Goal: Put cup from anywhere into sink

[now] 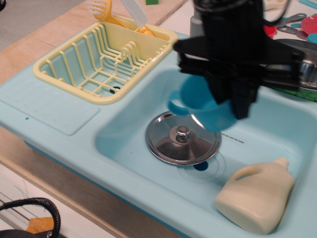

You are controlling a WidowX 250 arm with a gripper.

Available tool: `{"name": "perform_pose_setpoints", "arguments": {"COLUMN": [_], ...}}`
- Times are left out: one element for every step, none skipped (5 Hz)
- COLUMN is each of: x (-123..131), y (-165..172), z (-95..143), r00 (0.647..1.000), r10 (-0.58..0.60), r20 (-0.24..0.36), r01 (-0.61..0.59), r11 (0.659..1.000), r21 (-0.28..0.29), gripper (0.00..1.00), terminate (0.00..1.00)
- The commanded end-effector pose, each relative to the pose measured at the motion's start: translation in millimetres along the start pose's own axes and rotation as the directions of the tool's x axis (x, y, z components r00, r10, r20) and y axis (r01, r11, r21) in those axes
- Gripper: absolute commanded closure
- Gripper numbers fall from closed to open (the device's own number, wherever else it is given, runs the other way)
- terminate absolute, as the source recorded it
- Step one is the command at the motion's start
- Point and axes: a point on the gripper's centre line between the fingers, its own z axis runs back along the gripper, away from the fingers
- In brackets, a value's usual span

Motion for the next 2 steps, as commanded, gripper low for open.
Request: {"name": "perform_pose_setpoints", "arguments": {"x": [8.9,8.9], "y": [-15.1,-15.1], "z": [-0.4,-0.4], "r00": [0.999,0.999], "r10": [-0.045,-0.045], "r20": [0.027,0.027], "r01": [0.046,0.046], "r11": [0.998,0.998], "r21": [-0.045,-0.045], "gripper": [0.00,0.00], "terminate": [0.00,1.00]}}
